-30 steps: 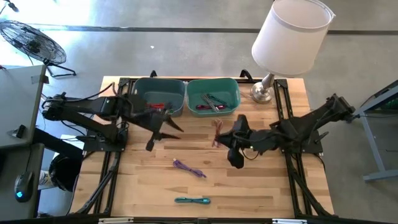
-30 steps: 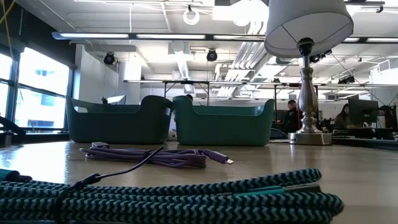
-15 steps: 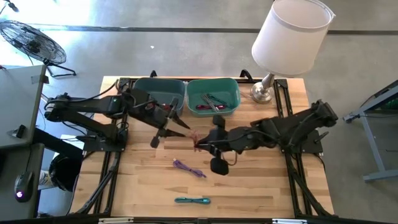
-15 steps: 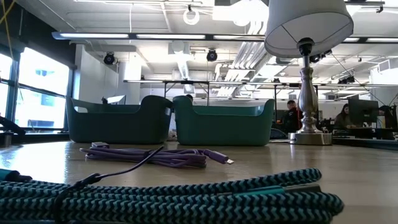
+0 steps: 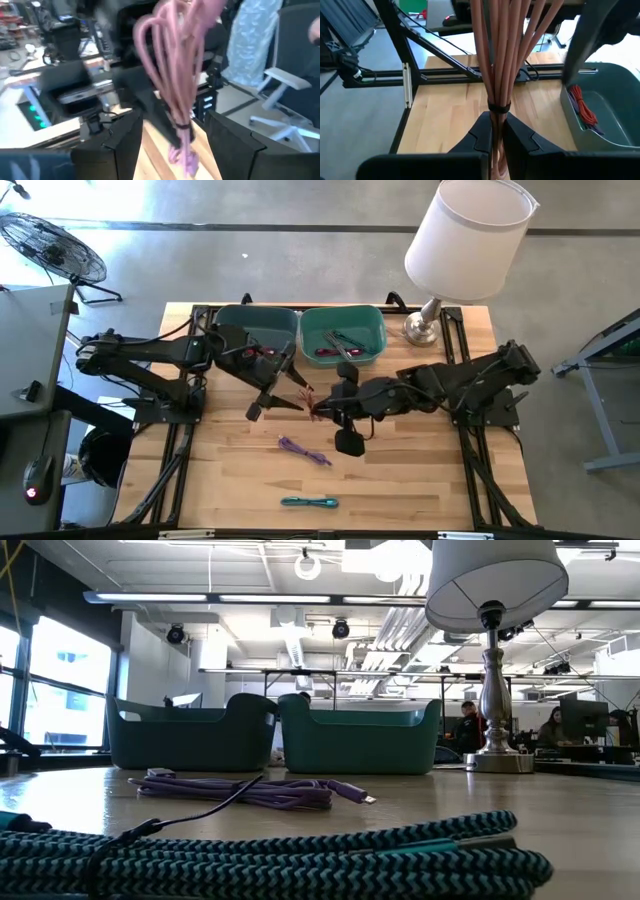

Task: Pick & Place USB Port
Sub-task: Put the pink charger cable into the blue bin

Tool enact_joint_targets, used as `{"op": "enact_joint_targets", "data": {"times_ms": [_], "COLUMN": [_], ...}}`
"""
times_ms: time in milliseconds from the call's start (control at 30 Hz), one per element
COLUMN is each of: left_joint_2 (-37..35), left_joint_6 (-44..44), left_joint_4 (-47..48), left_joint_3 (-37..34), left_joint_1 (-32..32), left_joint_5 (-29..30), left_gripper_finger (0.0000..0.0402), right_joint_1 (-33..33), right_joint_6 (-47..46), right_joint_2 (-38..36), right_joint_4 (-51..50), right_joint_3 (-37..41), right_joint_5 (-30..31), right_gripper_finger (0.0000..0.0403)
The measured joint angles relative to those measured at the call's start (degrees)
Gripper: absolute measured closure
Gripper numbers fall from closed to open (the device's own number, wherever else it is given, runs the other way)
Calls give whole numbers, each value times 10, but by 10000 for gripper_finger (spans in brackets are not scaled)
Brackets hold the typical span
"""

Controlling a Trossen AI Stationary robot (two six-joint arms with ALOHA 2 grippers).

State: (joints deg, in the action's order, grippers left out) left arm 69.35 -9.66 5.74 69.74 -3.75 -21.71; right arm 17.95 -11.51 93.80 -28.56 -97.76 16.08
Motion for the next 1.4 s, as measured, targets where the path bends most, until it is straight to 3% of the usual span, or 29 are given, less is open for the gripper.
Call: {"op": "enact_joint_targets", "data": {"times_ms": [467, 600, 767, 900, 1200, 1400], "left_joint_2": [11, 11, 11, 11, 8, 6], "left_joint_6": [-12, -28, -61, -66, -92, -137], "left_joint_4": [-17, -11, -9, -4, 62, 194], "left_joint_3": [-1, -1, -1, -1, 0, 44], "left_joint_1": [0, 0, 1, 1, 0, 20], "left_joint_5": [-4, -5, -5, -1, 29, 73], "left_gripper_finger": [201, 258, 375, 380, 393, 393], "right_joint_1": [-26, -27, -29, -29, -29, -15], "right_joint_6": [-1, -1, -3, -4, -34, -37], "right_joint_2": [-1, -1, -1, -1, -2, -2], "right_joint_4": [-1, -1, -4, -5, -3, -4], "right_joint_3": [0, 0, 0, 0, 0, 0], "right_joint_5": [-29, -29, -32, -30, -47, -77], "right_gripper_finger": [387, 387, 386, 382, 302, 258]}}
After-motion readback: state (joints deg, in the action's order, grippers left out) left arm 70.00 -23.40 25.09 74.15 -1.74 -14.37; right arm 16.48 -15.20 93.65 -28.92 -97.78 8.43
